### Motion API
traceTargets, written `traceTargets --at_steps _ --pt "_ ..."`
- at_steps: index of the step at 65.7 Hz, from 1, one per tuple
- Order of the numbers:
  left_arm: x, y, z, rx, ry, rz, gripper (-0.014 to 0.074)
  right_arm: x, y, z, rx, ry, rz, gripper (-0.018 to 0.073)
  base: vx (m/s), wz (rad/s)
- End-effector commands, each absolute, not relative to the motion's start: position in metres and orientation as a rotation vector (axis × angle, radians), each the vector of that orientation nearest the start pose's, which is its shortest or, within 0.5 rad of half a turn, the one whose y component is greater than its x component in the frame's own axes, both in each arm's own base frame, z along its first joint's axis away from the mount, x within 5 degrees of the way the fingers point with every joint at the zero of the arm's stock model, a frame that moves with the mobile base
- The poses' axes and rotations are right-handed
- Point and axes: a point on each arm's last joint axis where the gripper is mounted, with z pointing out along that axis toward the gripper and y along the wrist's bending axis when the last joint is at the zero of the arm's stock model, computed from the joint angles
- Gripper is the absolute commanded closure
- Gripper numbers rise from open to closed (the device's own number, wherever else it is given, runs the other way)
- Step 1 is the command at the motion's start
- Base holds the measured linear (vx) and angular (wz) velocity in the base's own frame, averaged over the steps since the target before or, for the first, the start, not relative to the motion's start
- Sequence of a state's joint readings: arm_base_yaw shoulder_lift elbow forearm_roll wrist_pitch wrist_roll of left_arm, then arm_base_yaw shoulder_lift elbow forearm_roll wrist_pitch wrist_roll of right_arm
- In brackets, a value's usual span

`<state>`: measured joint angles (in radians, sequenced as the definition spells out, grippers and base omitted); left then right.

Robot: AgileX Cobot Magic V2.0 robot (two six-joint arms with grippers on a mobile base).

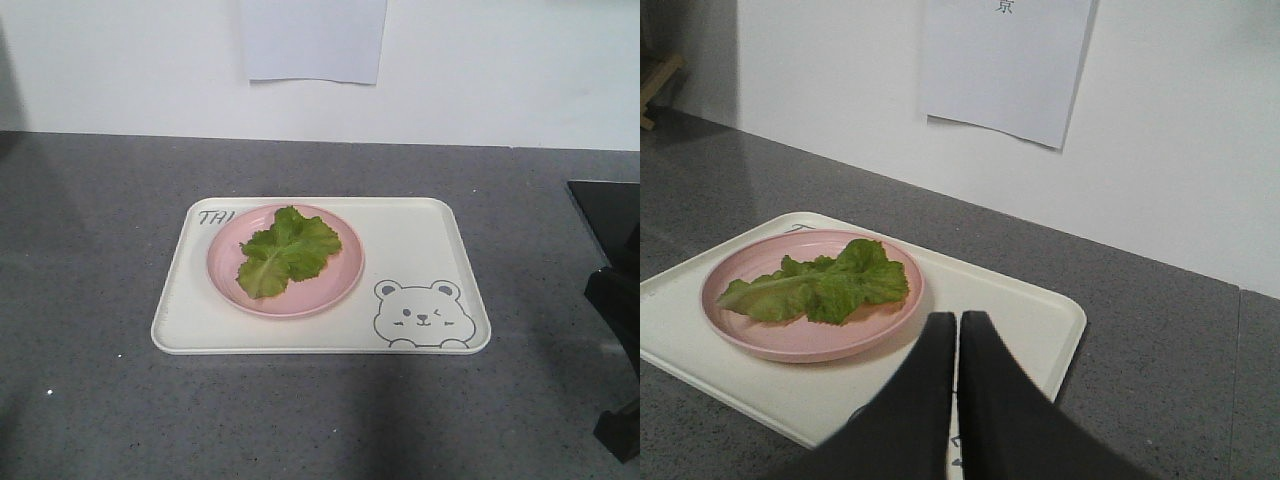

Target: Transfer vegetables to tray and serve

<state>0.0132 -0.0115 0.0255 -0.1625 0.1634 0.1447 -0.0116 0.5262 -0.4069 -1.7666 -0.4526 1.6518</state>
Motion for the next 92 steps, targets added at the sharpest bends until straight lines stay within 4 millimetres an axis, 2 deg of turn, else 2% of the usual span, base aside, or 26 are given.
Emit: traceTargets --at_steps 1,83,92 --pt "0.0567 -0.0006 0.188 -0.02 1.607 -0.022 0.0602 0.1096 0.0364 0.3117 -0.409 1.607 0.256 0.0562 0.0 0.0" --pt "0.0566 -0.0005 0.1907 -0.023 1.593 -0.022 0.0602 0.1096 0.0364 0.3117 -0.41 1.607 0.255 0.0562 0.0 0.0" --pt "0.0566 -0.0005 0.1907 -0.023 1.593 -0.022 0.0602 0.1124 0.0297 0.3119 -0.355 1.607 0.185 0.0562 0.0 0.0"
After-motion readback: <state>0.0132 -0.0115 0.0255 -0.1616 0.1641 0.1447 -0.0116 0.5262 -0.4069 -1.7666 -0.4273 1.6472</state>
